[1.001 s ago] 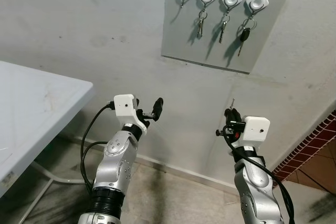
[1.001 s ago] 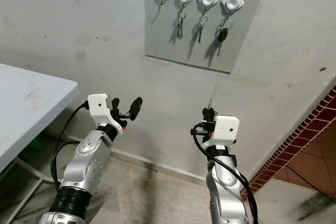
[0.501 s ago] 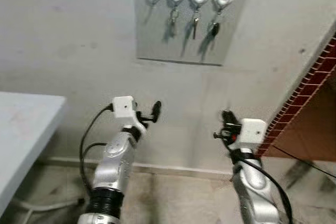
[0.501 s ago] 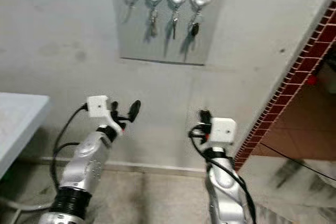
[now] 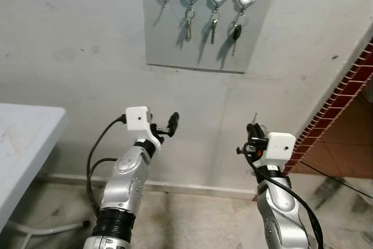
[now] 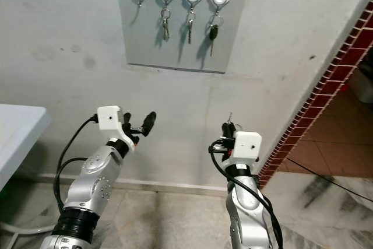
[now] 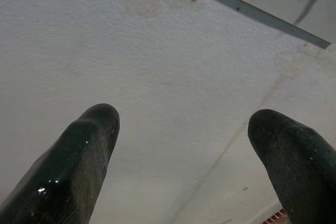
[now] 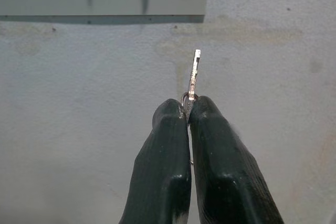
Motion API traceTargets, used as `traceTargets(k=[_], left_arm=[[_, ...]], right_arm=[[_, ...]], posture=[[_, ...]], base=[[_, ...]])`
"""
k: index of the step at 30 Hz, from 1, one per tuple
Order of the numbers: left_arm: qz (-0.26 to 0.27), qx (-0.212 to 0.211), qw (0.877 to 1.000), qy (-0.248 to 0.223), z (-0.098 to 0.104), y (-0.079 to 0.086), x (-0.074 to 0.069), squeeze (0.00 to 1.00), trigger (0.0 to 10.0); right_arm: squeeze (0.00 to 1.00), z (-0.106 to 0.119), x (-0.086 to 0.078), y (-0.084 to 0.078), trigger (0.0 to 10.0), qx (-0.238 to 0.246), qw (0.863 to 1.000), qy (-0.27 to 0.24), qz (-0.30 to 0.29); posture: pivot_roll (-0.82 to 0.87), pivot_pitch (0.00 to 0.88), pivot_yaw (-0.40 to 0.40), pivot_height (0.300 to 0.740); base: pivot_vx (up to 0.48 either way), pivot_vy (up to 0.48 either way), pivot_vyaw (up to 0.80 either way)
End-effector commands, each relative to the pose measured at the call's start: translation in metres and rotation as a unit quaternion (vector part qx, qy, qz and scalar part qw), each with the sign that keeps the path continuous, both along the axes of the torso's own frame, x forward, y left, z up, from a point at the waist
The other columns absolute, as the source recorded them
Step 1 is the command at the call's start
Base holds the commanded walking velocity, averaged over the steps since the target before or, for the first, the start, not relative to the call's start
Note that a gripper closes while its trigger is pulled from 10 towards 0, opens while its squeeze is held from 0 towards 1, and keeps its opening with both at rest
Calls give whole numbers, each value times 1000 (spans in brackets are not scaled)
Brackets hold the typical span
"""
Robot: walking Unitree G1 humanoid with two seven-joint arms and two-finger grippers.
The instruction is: Hang keys on a hook
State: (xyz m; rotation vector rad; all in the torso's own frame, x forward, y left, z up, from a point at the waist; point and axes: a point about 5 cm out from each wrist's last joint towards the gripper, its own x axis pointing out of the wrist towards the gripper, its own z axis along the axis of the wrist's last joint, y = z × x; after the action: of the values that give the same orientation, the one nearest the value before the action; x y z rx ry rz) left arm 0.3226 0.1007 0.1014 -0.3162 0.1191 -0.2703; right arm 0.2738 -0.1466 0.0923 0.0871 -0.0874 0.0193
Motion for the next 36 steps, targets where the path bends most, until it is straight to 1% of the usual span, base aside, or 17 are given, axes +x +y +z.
traceTargets(k=[1,4,16,18,22,25,33,34,36], left_arm=[[-4,1,1000,-2,3,-5,1,0,10000],[-4,-1,1000,2,3,-5,2,0,10000],[-4,0,1000,4,3,-6,3,0,10000],[1,1,1000,-2,4,-5,4,0,10000],[1,3,1000,-2,5,-7,4,0,10000],[1,12,1000,-3,4,-7,4,0,10000],[4,5,1000,2,3,-8,4,0,10000],[2,14,1000,-1,4,-8,4,0,10000],[1,19,1000,-1,3,-7,3,0,10000]], right_arm=[[0,3,2,-4,10000,1,1000,-6,-7],[0,3,3,-3,10000,2,1000,-7,-5],[0,3,4,-3,10000,0,1000,-5,-4],[0,3,4,-3,10000,0,1000,-5,-5],[0,4,5,-3,10000,-1,1000,-7,-4],[0,4,5,-3,10000,-2,1000,-7,-4],[0,4,5,-3,10000,-2,1000,-4,-6],[0,4,5,-3,10000,0,1000,-3,-6],[0,3,5,-3,10000,1,1000,-2,-7]], posture=[[-33,0,-15,740],[-33,0,-14,740],[-35,0,-18,740],[-35,0,-18,740],[-35,0,-20,740],[-35,0,-20,740],[-37,0,-22,740],[-37,0,-22,740],[-36,0,-22,740]], base=[[0,0,0],[0,111,0],[0,472,0],[0,240,0],[0,0,0],[0,0,0],[0,0,0],[0,0,0],[0,0,0]])
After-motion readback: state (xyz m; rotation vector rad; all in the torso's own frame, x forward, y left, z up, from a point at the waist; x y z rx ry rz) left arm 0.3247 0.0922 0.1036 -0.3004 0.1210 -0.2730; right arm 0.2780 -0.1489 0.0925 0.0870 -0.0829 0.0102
